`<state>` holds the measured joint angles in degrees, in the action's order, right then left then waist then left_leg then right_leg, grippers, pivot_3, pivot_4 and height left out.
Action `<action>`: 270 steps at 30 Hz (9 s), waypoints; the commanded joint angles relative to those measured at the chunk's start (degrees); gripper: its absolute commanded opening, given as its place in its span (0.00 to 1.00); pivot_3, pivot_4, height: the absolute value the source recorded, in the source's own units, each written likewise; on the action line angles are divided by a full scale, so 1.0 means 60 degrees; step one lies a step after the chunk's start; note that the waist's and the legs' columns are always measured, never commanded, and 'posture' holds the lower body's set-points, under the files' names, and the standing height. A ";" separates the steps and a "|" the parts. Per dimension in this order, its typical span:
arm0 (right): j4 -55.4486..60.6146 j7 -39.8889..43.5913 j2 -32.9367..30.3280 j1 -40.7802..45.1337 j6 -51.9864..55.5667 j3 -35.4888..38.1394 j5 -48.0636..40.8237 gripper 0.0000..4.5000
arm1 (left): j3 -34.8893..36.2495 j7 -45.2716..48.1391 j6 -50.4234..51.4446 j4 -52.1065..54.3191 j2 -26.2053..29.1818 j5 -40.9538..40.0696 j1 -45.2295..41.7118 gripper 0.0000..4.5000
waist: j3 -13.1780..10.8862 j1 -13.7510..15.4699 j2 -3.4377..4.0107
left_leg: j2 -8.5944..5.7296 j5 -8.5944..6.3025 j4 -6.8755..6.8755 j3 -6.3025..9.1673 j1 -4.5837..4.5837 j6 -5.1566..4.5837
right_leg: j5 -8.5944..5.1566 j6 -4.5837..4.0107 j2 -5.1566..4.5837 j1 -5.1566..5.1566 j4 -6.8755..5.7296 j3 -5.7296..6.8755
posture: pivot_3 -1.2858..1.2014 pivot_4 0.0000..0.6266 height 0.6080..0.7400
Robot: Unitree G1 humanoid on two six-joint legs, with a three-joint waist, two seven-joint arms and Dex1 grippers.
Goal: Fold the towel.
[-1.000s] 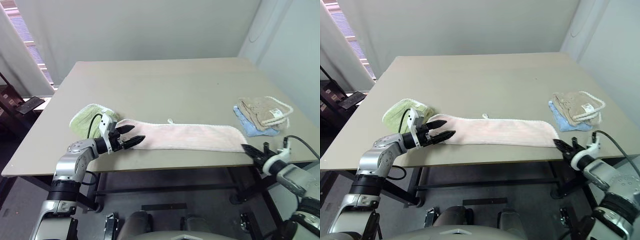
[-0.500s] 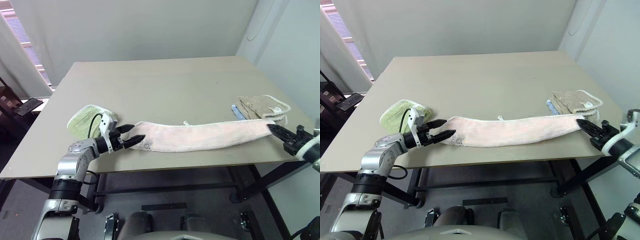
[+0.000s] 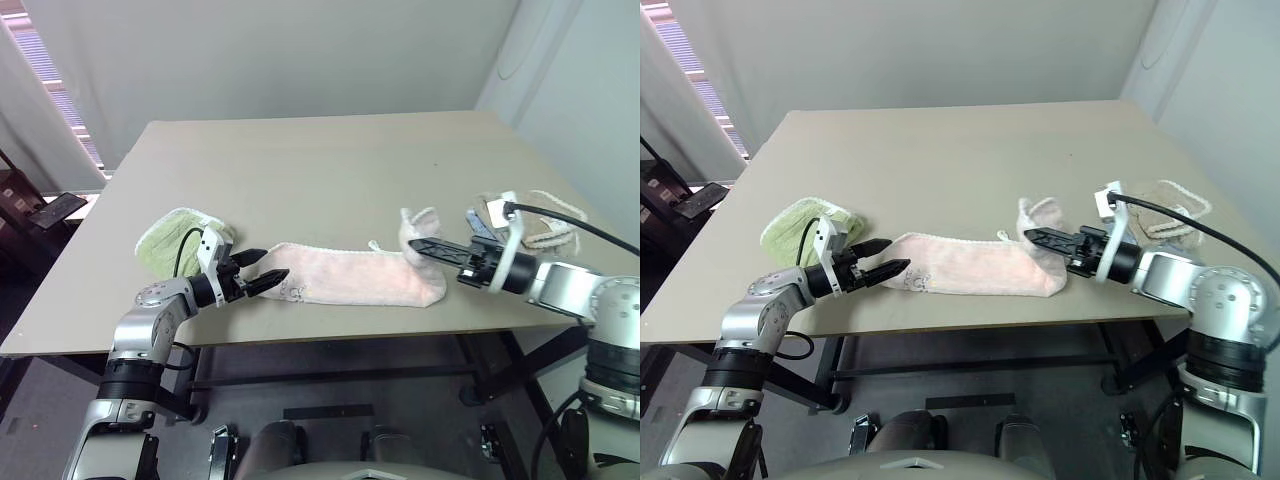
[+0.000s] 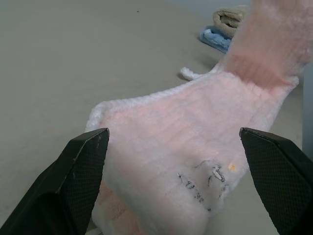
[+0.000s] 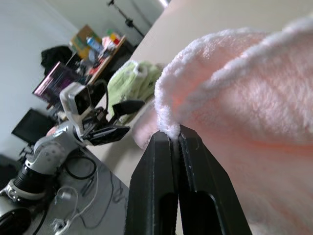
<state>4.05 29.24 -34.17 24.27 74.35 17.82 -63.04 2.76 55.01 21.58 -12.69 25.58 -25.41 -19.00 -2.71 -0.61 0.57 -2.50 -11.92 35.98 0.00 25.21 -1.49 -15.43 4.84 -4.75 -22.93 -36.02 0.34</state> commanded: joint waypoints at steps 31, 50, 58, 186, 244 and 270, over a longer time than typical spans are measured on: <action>0.1269 0.1705 0.0239 -0.0103 -0.1967 -0.0337 0.1306 0.96 | 0.0947 0.0506 0.0496 0.0811 -0.0195 -0.1665 -0.1619 0.91 | 0.0004 0.0123 -0.0008 | -0.0002 0.0000 0.0031 -0.0005 0.0026 0.0002 | 0.0022 -0.0002 0.0007 -0.0027 -0.0024 0.0002 | 0.52 0.00 0.97; -0.1720 0.1315 0.0940 -0.0588 -0.7112 -0.1611 0.5730 0.01 | -0.2183 0.1916 -0.2854 -0.3460 -0.2951 0.1349 -0.4028 0.00 | 0.0021 0.0227 -0.0029 | -0.0003 0.0020 0.0047 -0.0015 0.0002 -0.0029 | 0.0043 0.0022 0.0037 0.0005 -0.0026 -0.0001 | 0.52 0.00 0.97; -0.3140 0.1233 0.1299 -0.0644 -0.7735 -0.2053 0.6751 0.01 | -0.2776 0.0676 -0.4416 -0.6779 -0.4390 0.3062 -0.4451 0.00 | 0.0020 0.0236 -0.0031 | -0.0003 0.0020 0.0064 -0.0015 0.0002 -0.0030 | 0.0055 0.0043 0.0034 0.0014 -0.0026 -0.0001 | 0.52 0.00 0.97; 0.1566 0.1082 0.0454 -0.2827 -0.5859 0.0673 0.4004 1.00 | -0.3500 0.0028 0.3432 -0.1288 -0.1951 0.0229 -0.5122 0.00 | 0.0044 0.0250 -0.0033 | -0.0009 0.0016 -0.0090 -0.0035 0.0026 -0.0012 | 0.0061 0.0000 0.0008 -0.0047 0.0113 -0.0014 | 0.52 0.00 0.97; 0.0040 0.0945 0.0811 -0.1166 -0.6760 -0.1036 0.4298 0.00 | -0.1780 0.0247 -0.3661 -0.3925 -0.3433 0.2279 -0.4364 0.01 | 0.0047 0.0253 -0.0031 | 0.0009 -0.0014 0.0178 -0.0030 -0.0005 -0.0061 | 0.0085 0.0051 0.0020 0.0066 -0.0014 0.0002 | 0.52 0.00 0.97; -0.2599 0.1213 0.2466 -0.1128 -0.8517 -0.1441 0.6111 0.00 | -0.1001 -0.0139 -0.3176 -0.7609 -0.4458 0.2699 -0.4877 0.13 | 0.0078 0.0191 -0.0015 | 0.0010 -0.0018 0.0162 -0.0027 -0.0053 -0.0055 | 0.0105 0.0078 0.0024 0.0074 -0.0027 -0.0001 | 0.52 0.00 0.97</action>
<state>-15.41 35.53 -19.20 16.79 22.51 7.65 -23.96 -5.37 53.68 0.55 -60.68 -1.82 -7.05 -45.95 -2.24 0.53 0.48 -2.45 -12.03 36.95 -0.17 24.92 -1.82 -14.79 5.31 -4.61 -22.47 -36.20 0.33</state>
